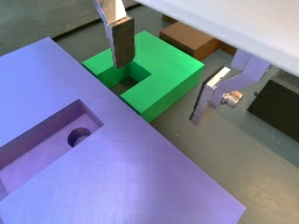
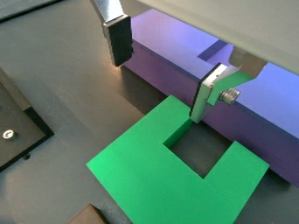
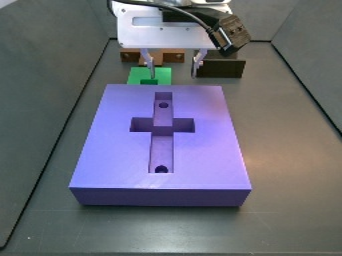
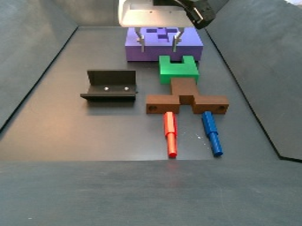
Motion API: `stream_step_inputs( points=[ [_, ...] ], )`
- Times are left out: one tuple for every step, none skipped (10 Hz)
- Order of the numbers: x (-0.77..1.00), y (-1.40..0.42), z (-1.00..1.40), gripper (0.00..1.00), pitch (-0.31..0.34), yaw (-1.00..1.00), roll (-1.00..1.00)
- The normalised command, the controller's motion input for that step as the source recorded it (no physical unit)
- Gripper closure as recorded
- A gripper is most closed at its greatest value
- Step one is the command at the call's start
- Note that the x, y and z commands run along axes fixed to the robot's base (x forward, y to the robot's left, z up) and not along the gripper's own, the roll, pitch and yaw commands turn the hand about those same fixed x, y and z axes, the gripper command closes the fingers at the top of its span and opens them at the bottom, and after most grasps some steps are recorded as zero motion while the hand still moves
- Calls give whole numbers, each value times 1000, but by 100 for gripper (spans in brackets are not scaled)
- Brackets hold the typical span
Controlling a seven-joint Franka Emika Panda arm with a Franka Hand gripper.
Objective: Pick up the green object. Move up. Place the green object on the fixture. Regrasp the green object. Move to above the board. Insert the green object.
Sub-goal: Pick up the green object.
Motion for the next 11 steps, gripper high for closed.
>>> stream_step_inputs(
  points=[
    [0, -29, -186, 0, 0, -117, 124],
    [0, 0, -206, 0, -59, 0, 0],
    [0, -23, -260, 0, -86, 0, 0],
    [37, -31, -323, 0, -94, 0, 17],
    [66, -37, -343, 0, -94, 0, 37],
    [83, -66, -303, 0, -139, 0, 54],
    [34, -109, -231, 0, -116, 0, 124],
    [26, -117, -206, 0, -76, 0, 163],
    [6, -83, -191, 0, -19, 0, 166],
    [0, -57, -197, 0, -7, 0, 159],
    [0, 0, -154, 0, 0, 0, 150]
  ],
)
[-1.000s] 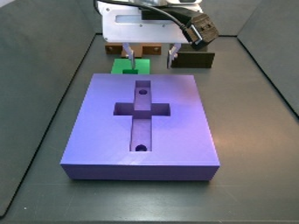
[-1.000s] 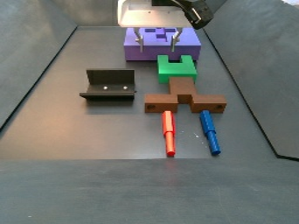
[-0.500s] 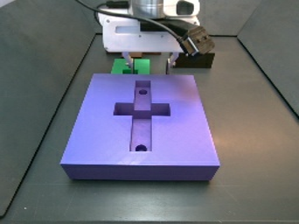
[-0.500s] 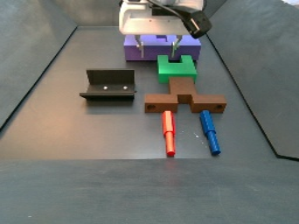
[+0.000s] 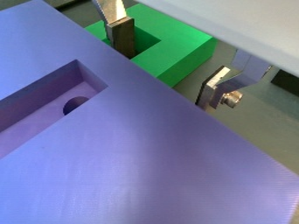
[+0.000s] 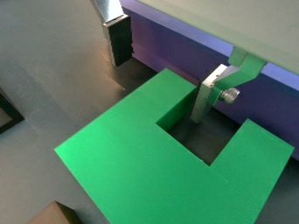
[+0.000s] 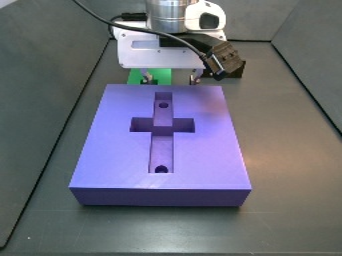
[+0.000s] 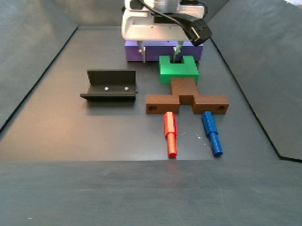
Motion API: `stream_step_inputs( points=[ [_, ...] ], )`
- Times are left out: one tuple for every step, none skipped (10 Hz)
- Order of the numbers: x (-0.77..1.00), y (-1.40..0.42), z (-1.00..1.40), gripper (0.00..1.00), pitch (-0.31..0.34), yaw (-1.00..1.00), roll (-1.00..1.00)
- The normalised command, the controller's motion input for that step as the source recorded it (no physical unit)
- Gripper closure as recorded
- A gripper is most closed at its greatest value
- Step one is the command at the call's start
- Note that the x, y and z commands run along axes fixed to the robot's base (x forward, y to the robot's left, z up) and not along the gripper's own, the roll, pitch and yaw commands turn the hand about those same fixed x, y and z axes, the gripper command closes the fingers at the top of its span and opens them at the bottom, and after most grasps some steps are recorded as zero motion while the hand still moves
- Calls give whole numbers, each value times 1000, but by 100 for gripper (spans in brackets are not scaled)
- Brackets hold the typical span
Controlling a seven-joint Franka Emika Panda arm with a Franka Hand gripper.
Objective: Pick up the green object. Move up. Place the green object on the fixture. Regrasp the green object. Move to above the board. Insert the green object.
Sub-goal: Pick up the green object.
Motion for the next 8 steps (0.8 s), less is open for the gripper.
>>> stream_step_inputs(
  points=[
    [0, 0, -77, 0, 0, 0, 110],
    [6, 0, 0, 0, 0, 0, 89],
    [0, 0, 0, 0, 6, 0, 89],
    [-17, 100, 0, 0, 0, -9, 53],
    [0, 103, -46, 0, 0, -11, 43],
    [0, 17, -111, 0, 0, -9, 47],
    [0, 0, -174, 0, 0, 0, 61],
    [0, 0, -174, 0, 0, 0, 49]
  ],
)
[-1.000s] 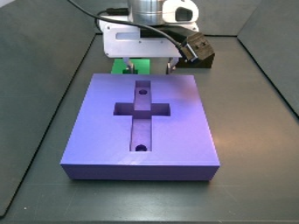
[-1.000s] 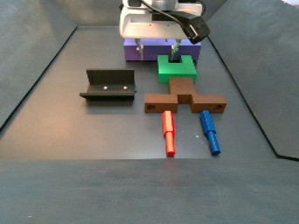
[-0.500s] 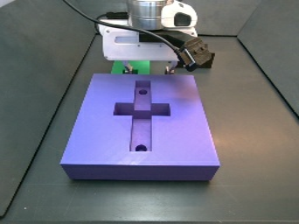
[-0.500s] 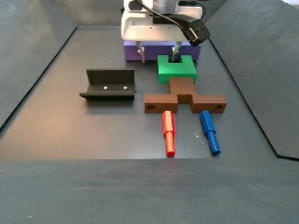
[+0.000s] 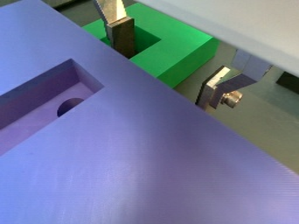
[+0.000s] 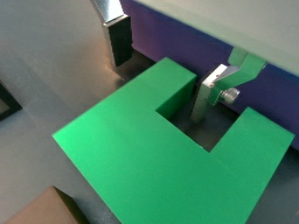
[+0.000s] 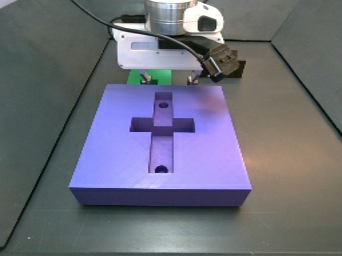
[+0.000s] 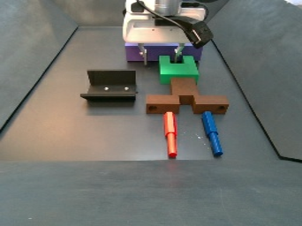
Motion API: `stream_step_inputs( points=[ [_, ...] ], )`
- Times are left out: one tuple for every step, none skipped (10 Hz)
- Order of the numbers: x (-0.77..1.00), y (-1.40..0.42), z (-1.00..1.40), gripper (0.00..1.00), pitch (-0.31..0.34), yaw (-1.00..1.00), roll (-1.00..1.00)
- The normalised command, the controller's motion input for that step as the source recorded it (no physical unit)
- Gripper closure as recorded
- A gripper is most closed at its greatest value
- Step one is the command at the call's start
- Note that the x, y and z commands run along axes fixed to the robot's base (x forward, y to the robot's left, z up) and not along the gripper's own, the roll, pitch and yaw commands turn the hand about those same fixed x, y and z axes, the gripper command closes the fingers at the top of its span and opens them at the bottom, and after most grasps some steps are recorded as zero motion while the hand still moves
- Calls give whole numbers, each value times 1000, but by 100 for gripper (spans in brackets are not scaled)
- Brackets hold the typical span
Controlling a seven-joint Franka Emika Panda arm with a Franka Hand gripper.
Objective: Pick up the green object. Move up. Place the green object on the fixture. Regrasp the green object. Move to above the board. Insert the green object.
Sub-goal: Pick up the green object.
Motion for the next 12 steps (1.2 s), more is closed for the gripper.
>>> stream_step_inputs(
  points=[
    [0, 0, -200, 0, 0, 0, 49],
    [0, 0, -109, 0, 0, 0, 23],
    [0, 0, 0, 0, 0, -71, 0],
    [0, 0, 0, 0, 0, 0, 0],
    [0, 0, 0, 100, 0, 0, 0],
    [0, 0, 0, 100, 0, 0, 0],
    [0, 0, 0, 100, 0, 0, 0],
    [0, 0, 0, 100, 0, 0, 0],
    [0, 0, 0, 100, 0, 0, 0],
    [0, 0, 0, 100, 0, 0, 0],
    [0, 0, 0, 100, 0, 0, 0],
    [0, 0, 0, 100, 0, 0, 0]
  ],
)
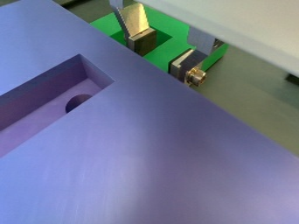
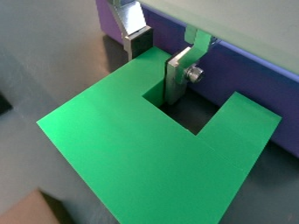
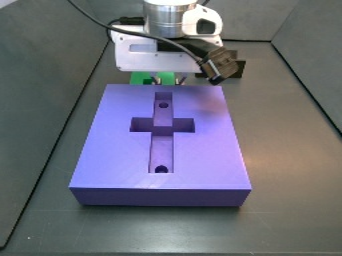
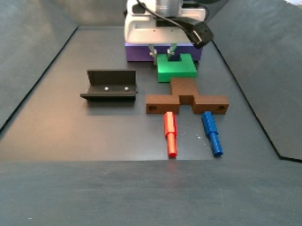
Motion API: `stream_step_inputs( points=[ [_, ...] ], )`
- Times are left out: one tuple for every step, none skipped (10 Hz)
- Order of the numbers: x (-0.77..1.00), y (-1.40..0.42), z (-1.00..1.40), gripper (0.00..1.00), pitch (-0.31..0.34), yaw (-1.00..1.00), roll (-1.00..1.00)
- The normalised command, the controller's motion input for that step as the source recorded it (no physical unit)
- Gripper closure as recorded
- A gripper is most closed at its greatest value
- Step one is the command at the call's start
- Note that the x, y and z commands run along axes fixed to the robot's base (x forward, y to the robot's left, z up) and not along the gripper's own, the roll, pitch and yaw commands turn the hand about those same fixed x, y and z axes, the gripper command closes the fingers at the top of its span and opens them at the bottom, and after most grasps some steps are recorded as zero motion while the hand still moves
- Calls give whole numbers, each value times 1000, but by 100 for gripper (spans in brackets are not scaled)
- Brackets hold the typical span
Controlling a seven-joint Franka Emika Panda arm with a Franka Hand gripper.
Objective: Pick up the green object. Move up. Place the green object on the fixture. Regrasp the green object. Move to above the board. Insert the green object.
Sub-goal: Pick up the green object, then move up.
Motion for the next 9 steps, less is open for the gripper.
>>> stream_step_inputs(
  points=[
    [0, 0, 0, 100, 0, 0, 0],
    [0, 0, 0, 100, 0, 0, 0],
    [0, 0, 0, 100, 0, 0, 0],
    [0, 0, 0, 100, 0, 0, 0],
    [0, 0, 0, 100, 0, 0, 0],
    [0, 0, 0, 100, 0, 0, 0],
    [0, 0, 0, 100, 0, 0, 0],
    [0, 0, 0, 100, 0, 0, 0],
    [0, 0, 833, 100, 0, 0, 0]
  ],
)
